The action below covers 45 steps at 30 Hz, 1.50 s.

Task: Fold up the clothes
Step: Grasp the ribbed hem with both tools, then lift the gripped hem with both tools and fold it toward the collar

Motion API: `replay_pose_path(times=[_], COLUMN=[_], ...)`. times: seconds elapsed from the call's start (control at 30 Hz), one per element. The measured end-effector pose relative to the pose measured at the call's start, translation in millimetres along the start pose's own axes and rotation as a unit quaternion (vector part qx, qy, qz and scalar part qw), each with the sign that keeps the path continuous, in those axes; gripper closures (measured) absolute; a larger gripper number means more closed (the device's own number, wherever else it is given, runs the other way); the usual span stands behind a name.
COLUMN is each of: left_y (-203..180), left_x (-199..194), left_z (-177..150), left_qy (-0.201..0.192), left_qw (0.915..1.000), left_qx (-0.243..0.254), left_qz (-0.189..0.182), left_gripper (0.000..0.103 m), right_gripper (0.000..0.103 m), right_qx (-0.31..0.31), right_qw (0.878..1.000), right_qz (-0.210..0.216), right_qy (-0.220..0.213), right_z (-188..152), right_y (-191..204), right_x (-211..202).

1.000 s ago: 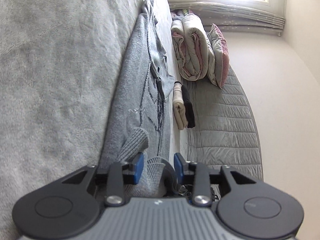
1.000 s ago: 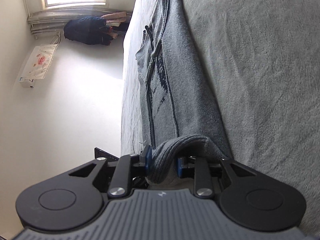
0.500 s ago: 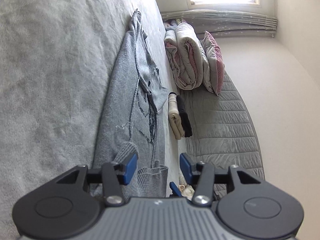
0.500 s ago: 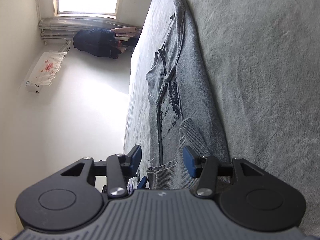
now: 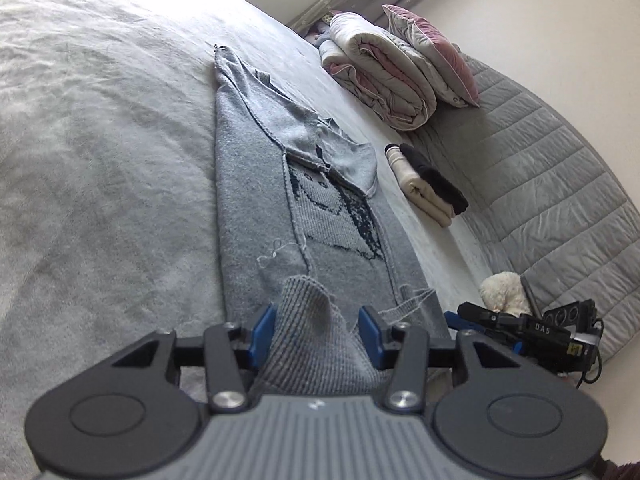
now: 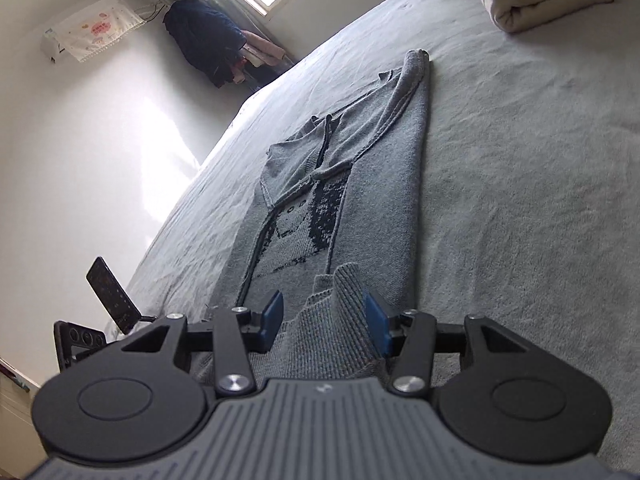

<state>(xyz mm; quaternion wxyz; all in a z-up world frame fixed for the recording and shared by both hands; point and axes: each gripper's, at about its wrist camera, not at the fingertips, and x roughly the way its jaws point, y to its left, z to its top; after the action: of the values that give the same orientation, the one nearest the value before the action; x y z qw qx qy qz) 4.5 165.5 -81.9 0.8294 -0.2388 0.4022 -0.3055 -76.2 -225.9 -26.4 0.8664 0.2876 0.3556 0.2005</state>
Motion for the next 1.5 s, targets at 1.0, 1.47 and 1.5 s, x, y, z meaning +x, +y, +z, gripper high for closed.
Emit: replay_pose_path(times=[1.0,1.47,1.5], left_y=[25,35,37], left_x=[17,43,45], left_z=[24,76,78], left_qy=[0.013,-0.031,-0.037], left_qw=[0.9901,0.9828,0.9817], left_qx=[-0.122,-0.159,-0.163], left_qz=[-0.069,-0.089,-0.09], left_gripper=[0.096,0.096,0.096], right_gripper=[0.092,0.092,0.092], right_qx=[0.104,0.149,0.15], right_qw=[0.993,0.987,0.987], right_qz=[0.049,0.062,0.061], right_qy=[0.025,-0.011,-0.017], right_z=[13,56,59], right_y=[-17,-22,-23], right_x=[29,35,36])
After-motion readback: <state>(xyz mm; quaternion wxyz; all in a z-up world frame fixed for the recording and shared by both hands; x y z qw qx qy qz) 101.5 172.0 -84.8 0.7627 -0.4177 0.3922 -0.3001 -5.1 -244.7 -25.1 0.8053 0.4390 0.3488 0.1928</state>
